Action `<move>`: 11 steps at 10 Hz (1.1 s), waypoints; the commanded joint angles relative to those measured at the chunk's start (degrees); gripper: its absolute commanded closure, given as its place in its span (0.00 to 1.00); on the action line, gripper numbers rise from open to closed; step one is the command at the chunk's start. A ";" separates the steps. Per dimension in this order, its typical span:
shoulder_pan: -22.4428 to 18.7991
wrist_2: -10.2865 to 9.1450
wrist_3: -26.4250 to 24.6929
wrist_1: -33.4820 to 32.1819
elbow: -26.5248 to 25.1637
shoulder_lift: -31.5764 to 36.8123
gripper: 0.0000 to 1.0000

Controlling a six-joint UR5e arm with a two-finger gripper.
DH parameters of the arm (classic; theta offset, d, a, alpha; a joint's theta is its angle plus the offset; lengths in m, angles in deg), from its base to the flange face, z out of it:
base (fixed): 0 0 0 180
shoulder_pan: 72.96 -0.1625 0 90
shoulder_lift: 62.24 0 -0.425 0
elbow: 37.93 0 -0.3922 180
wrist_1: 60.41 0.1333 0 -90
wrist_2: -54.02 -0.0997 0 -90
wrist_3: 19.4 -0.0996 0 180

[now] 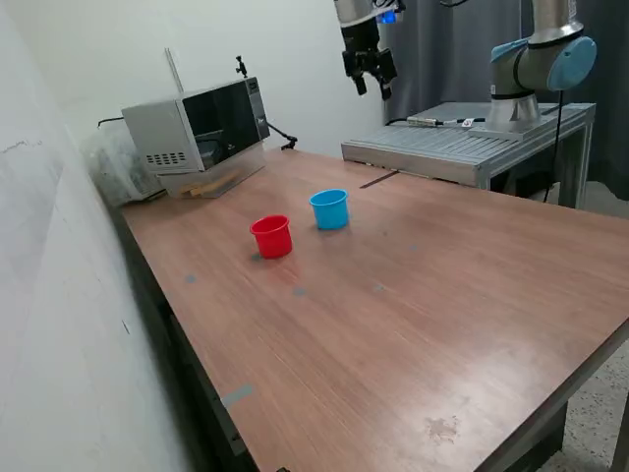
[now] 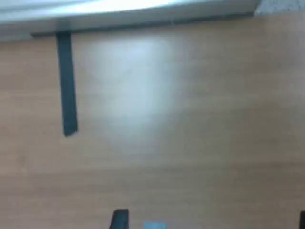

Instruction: Place red objects in the red bin, and blue objects in the blue bin.

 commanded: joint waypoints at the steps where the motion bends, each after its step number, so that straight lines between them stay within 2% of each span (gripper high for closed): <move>1: 0.20 4.04 0.34 4.19 -3.26 6.87 0.00; 3: 0.20 4.06 1.31 10.32 -5.82 12.67 0.00; 5: 0.02 3.71 0.70 11.22 -7.84 16.98 0.00; 6: 0.02 3.79 0.61 15.93 -7.59 18.22 0.00; 7: 0.11 3.79 0.87 24.15 -6.97 18.58 0.00; 8: 0.72 3.88 0.96 29.28 -6.71 18.50 0.00; 9: 2.20 3.80 0.87 30.20 -6.44 18.41 0.00; 11: 2.39 3.79 0.87 30.21 -6.44 18.41 0.00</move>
